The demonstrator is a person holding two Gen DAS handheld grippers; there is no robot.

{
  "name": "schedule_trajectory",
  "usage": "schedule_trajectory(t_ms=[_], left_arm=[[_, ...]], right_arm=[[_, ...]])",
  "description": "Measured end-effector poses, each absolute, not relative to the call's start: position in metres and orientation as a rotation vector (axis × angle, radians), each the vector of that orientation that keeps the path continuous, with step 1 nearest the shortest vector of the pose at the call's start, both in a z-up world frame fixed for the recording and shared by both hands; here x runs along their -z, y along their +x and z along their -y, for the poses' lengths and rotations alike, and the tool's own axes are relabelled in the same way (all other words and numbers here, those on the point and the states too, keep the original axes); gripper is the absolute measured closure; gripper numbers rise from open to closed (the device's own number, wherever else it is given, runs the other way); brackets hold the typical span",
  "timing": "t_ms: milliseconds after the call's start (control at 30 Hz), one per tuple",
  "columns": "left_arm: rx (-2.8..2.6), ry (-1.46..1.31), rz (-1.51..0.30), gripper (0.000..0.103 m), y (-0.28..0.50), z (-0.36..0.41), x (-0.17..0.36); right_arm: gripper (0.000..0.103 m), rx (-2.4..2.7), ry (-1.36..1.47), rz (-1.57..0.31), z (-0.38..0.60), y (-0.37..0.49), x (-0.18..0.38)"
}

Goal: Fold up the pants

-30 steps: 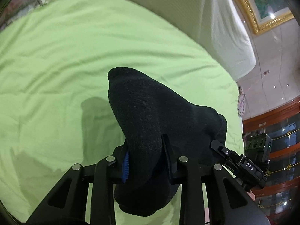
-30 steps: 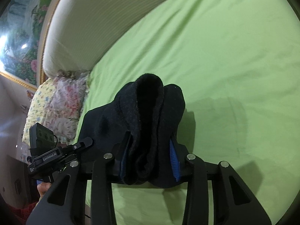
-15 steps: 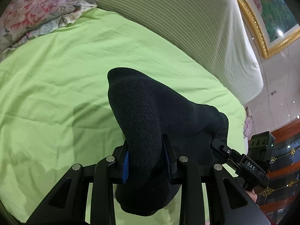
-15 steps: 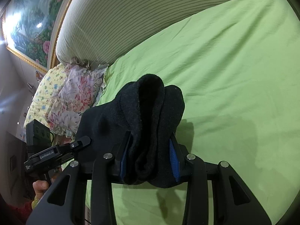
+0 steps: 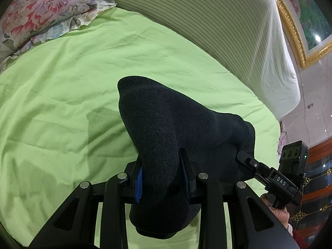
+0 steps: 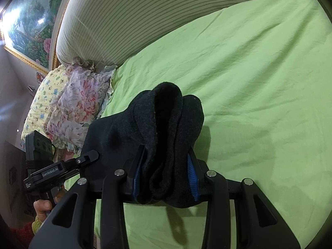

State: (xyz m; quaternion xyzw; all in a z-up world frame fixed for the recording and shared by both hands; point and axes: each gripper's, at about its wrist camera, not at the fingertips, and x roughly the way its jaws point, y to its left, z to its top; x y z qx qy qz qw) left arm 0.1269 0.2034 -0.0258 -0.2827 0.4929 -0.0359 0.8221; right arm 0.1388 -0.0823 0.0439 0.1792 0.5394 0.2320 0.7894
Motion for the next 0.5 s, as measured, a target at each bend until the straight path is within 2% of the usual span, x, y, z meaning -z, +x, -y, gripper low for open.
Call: schedule_trajectory(t_ms=[300, 500], left_arm=[[0.067, -0.609, -1.077, 0.07, 0.133, -0.207, 0.048], [0.056, -0.612, -1.088, 0.064, 0.134, -0.211, 0.06]], right_arm=[[0.062, -0.484, 0.361, -1.199, 0.08, 0.145, -0.029], [0.054, -0.464, 0.316, -1.202, 0.082, 0.147, -0.023]])
